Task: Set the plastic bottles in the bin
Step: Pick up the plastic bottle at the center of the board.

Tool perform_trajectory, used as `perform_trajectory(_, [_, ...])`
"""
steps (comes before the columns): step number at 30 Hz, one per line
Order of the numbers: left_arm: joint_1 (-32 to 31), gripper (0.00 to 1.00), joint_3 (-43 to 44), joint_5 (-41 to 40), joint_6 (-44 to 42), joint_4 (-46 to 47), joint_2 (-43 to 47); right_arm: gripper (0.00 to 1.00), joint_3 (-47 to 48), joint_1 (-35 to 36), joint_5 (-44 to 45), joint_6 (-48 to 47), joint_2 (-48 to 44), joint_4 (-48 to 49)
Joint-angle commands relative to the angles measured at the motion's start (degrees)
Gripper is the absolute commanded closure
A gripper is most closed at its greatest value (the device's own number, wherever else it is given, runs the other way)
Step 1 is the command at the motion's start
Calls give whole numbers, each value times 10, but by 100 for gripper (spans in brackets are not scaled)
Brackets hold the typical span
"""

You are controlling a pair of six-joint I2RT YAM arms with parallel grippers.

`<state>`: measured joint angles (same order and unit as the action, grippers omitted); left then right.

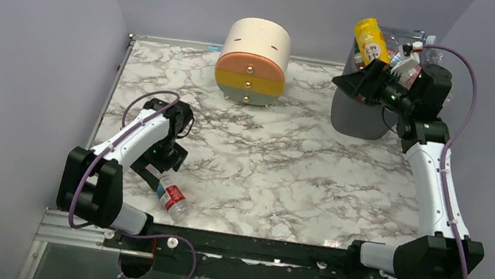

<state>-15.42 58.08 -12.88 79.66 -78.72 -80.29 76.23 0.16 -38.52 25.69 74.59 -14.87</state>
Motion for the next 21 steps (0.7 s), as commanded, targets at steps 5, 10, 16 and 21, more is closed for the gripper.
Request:
perform_trajectory(5, [-3, 2, -46, -38, 32, -1, -53, 0, -19, 11, -22, 5, -3, 29])
perform_trajectory(10, [-20, 4, -69, -20, 27, 51, -83, 0, -23, 15, -22, 5, 0, 33])
perform_trajectory(16, [-92, 11, -28, -2, 29, 84, -142, 0, -24, 24, -17, 1, 7, 27])
perform_trajectory(21, [-136, 30, 31, 4, 19, 98, -159, 0, -26, 31, -1, -9, 5, 13])
